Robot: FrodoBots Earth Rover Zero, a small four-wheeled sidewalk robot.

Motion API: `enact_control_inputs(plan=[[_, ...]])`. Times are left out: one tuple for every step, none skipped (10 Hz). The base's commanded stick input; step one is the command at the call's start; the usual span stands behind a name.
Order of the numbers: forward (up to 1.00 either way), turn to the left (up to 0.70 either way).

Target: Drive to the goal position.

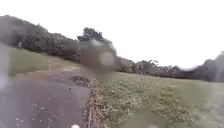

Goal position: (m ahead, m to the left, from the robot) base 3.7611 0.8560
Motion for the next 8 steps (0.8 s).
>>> enact_control_inputs(plan=[[0.00,0.70],[0.00,0.70],[0.00,0.70],[0.00,0.70],[0.00,0.70],[0.34,0.53],[0.70,0.34],[0.70,0.34]])
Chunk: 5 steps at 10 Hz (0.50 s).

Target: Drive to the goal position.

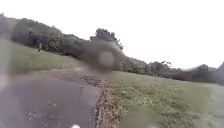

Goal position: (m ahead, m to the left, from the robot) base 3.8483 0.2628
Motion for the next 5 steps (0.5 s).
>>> enact_control_inputs(plan=[[0.70,0.34],[0.70,0.34],[0.70,0.34],[0.70,0.34],[0.70,0.34]])
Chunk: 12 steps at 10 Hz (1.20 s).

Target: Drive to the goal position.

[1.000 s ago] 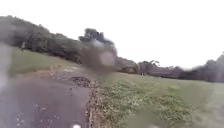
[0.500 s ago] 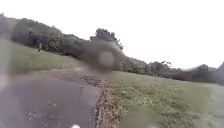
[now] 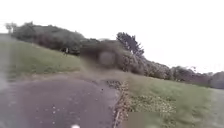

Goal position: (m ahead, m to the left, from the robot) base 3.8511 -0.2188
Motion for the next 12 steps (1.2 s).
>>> enact_control_inputs(plan=[[0.70,0.34],[0.70,0.34],[0.70,0.34],[0.70,0.34],[0.70,0.34],[0.70,0.34],[0.70,0.34],[0.70,0.34],[0.70,0.34],[0.70,0.34],[0.70,0.34],[0.70,0.34]])
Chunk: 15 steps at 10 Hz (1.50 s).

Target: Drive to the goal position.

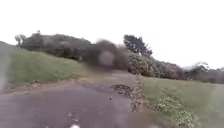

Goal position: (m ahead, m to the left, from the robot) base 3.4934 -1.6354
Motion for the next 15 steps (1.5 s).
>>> enact_control_inputs(plan=[[0.70,0.34],[0.70,0.34],[0.70,0.34],[0.70,0.34],[0.70,0.34],[0.70,0.34],[0.70,0.34],[0.70,0.34],[0.70,0.34],[0.70,0.34],[0.70,0.34],[0.70,0.34],[0.70,0.14],[0.70,-0.09],[0.70,-0.31]])
